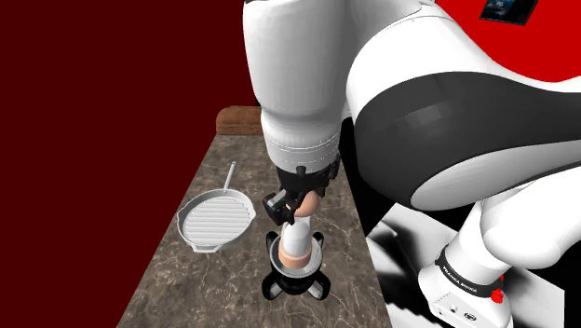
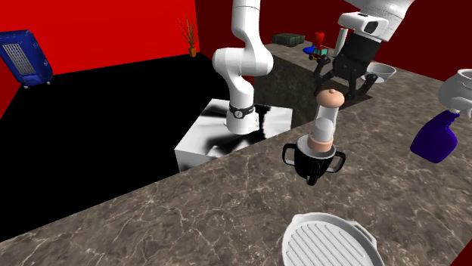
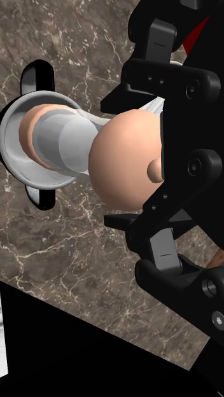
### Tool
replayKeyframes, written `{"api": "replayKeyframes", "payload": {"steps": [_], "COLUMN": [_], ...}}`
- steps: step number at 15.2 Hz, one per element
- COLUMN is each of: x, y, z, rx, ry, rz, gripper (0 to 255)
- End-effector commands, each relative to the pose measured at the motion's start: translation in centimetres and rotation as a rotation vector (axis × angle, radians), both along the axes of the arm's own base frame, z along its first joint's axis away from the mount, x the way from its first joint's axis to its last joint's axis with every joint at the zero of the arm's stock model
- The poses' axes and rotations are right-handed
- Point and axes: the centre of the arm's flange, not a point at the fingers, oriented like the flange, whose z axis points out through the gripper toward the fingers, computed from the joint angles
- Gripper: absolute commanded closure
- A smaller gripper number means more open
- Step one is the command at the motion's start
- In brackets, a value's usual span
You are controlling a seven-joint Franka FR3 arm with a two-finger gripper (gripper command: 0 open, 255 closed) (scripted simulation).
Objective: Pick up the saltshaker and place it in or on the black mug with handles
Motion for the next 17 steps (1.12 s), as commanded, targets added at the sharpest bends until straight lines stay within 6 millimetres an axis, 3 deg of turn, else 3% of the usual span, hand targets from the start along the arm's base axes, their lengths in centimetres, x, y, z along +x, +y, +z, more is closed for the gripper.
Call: {"api": "replayKeyframes", "payload": {"steps": [1,4,5,10,14,17], "x": [0.0,0.0,0.0,0.0,-0.6,-0.6], "y": [0.0,0.0,0.0,0.0,1.4,1.4], "z": [-0.1,-0.1,-0.1,-0.1,4.7,4.7], "rx": [0.000,0.000,0.000,0.000,0.000,0.000], "ry": [0.000,0.000,0.000,0.000,0.000,0.000], "rz": [0.000,0.000,0.000,0.000,0.000,0.000], "gripper": [255,255,0,0,0,0]}}
